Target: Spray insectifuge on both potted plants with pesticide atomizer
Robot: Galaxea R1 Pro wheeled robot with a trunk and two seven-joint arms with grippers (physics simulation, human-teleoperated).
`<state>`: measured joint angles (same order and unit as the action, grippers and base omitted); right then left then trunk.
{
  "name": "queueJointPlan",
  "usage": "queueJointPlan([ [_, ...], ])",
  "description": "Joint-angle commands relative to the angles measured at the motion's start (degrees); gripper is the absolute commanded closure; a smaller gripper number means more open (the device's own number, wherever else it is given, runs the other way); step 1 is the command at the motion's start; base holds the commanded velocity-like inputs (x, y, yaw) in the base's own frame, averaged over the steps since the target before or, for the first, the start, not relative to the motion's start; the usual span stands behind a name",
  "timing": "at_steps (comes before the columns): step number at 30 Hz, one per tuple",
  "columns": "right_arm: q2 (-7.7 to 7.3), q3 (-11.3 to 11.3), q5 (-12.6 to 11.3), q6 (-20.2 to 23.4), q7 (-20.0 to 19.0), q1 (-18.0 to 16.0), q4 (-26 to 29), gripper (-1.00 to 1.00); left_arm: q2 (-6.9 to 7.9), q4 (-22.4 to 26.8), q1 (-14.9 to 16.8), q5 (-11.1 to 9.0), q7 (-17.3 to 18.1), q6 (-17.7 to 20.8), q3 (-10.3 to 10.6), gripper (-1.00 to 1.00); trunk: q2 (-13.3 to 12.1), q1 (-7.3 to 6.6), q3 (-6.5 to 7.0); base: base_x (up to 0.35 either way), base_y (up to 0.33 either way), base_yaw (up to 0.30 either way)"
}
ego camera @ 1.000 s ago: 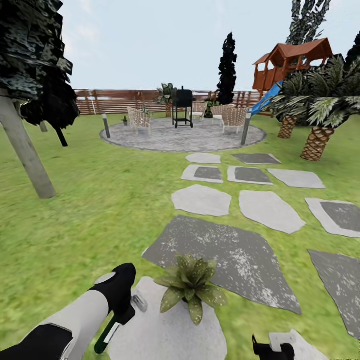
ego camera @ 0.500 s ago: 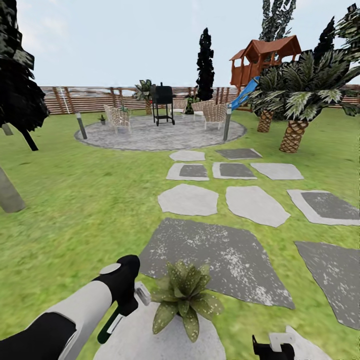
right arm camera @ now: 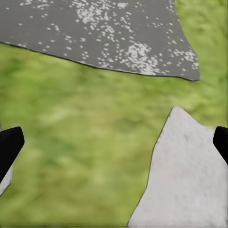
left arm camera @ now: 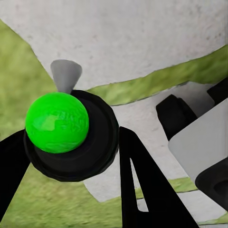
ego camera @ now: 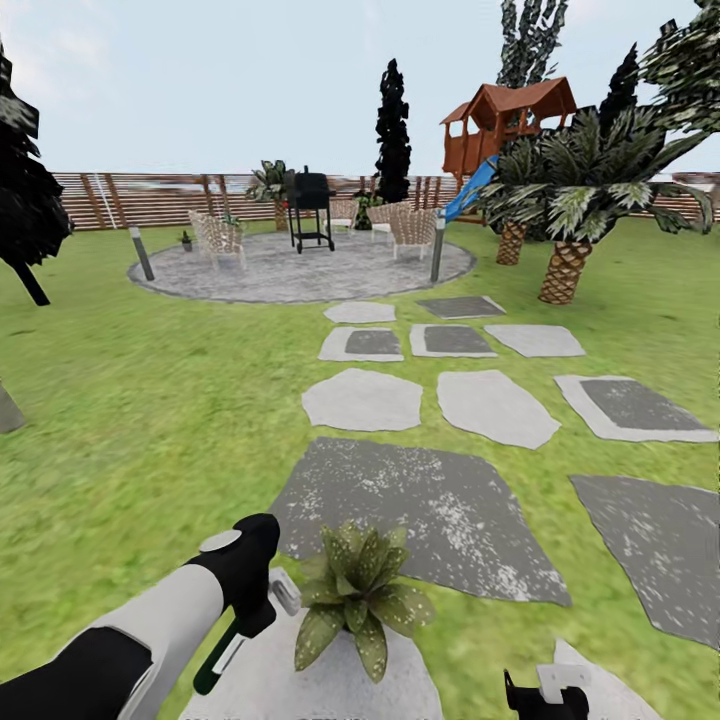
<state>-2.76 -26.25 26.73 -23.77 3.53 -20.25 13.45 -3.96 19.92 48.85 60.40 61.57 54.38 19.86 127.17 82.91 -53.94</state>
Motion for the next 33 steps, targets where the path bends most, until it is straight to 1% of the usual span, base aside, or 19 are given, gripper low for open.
queueJointPlan([
  [1, -0.02, -0.3, 0.6, -0.2, 0.2, -0.1, -0.1, -1.00, 0.01, 0.1, 0.0, 0.5, 0.6, 0.3, 0.1, 1.00, 0.0, -0.02, -0.05, -0.176, -0.005, -0.017],
  [6, -0.03, -0.3, 0.6, -0.2, 0.2, -0.1, -0.1, -1.00, -0.08, 0.1, 0.0, 0.5, 0.6, 0.3, 0.1, 1.00, 0.0, -0.02, -0.05, -0.274, -0.049, -0.004],
  [8, -0.03, -0.3, 0.6, -0.2, 0.2, -0.1, -0.1, -1.00, -0.08, 0.2, 0.0, 0.5, 0.6, 0.3, 0.1, 1.00, 0.0, -0.02, -0.05, -0.249, 0.128, 0.000],
  [11, -0.05, -0.3, 0.6, -0.2, 0.2, -0.1, -0.1, -1.00, -0.08, 0.2, 0.0, 0.4, 0.6, 0.4, 0.1, 1.00, 0.0, -0.02, -0.05, -0.014, 0.277, -0.015],
  [19, 0.02, -0.3, 0.6, -0.2, 0.2, -0.1, -0.1, -1.00, -0.08, 0.7, 0.0, 0.3, 0.7, 0.6, -0.4, 1.00, 0.0, -0.02, -0.05, 0.143, 0.303, -0.252],
  [33, 0.01, -0.3, 0.6, -0.2, 0.2, -0.1, -0.1, -1.00, -0.08, 0.6, 0.1, 0.3, 0.6, 0.8, -0.4, 1.00, 0.0, -0.02, -0.05, 0.178, 0.300, -0.292],
])
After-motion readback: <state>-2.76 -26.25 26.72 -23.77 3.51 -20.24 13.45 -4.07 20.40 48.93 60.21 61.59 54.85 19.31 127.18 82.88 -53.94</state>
